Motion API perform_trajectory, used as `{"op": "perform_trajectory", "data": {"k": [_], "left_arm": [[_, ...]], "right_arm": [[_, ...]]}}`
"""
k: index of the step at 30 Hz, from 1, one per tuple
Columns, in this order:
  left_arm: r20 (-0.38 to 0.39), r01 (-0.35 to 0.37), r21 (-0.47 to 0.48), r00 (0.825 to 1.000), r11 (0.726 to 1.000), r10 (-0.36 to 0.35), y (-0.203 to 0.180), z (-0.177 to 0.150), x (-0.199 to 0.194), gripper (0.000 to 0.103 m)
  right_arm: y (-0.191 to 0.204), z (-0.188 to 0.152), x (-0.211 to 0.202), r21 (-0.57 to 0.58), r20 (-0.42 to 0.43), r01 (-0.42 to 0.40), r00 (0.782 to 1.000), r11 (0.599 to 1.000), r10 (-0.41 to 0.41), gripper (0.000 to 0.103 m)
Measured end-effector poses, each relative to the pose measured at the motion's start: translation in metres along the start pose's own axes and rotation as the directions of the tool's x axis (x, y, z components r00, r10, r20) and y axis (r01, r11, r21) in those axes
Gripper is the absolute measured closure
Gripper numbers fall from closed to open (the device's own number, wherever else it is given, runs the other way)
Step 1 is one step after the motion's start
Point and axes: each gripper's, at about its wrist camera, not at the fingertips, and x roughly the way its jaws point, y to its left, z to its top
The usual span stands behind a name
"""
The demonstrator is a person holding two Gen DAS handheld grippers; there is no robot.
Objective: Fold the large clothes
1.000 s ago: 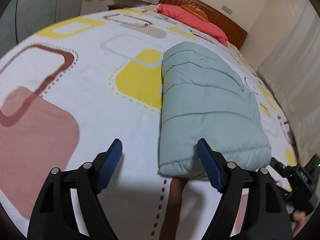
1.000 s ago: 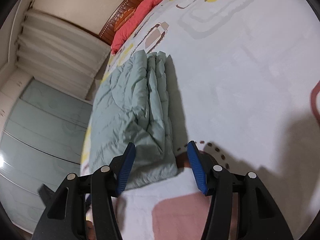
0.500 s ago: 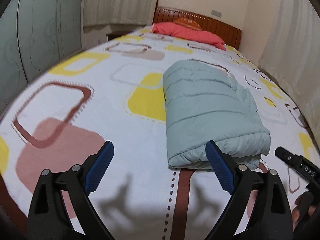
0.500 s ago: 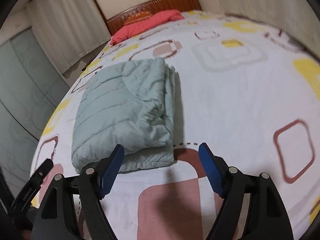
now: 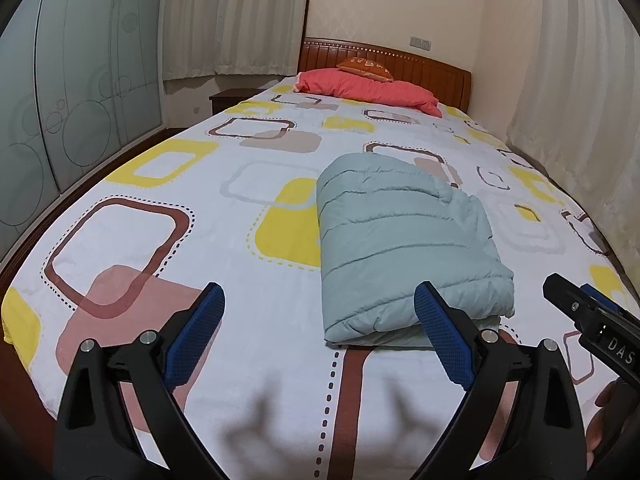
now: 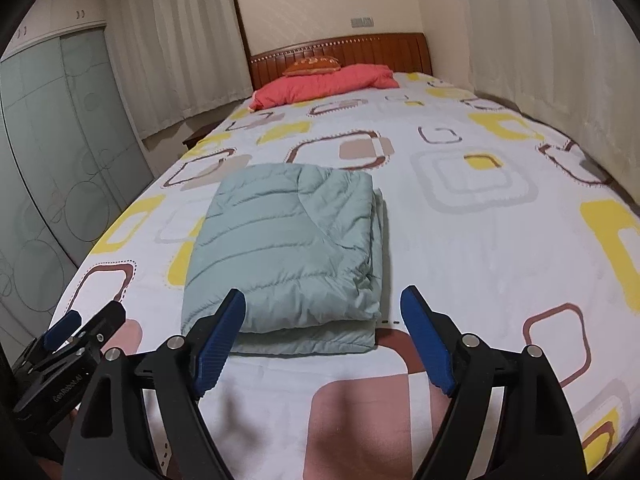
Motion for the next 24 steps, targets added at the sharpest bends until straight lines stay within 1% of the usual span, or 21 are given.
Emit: {"op": "perform_trajectory", "data": {"k": [12, 24], "left_arm": [[0.021, 0.023, 0.0, 1.0, 1.0, -0.023, -0.004, 0.003, -0.012, 0.008], [0.022, 0.022, 0.0, 1.0, 1.0, -0.022, -0.006, 0.003, -0.014, 0.008]], "right_arm": [[0.011, -0.001, -0.01, -0.019, 0.028, -0.001, 1.0, 1.0, 0.001, 0.024], [0.012, -0.001, -0.011, -0.021, 0.03, -0.004, 1.0, 1.0, 0.005, 0.024]]}}
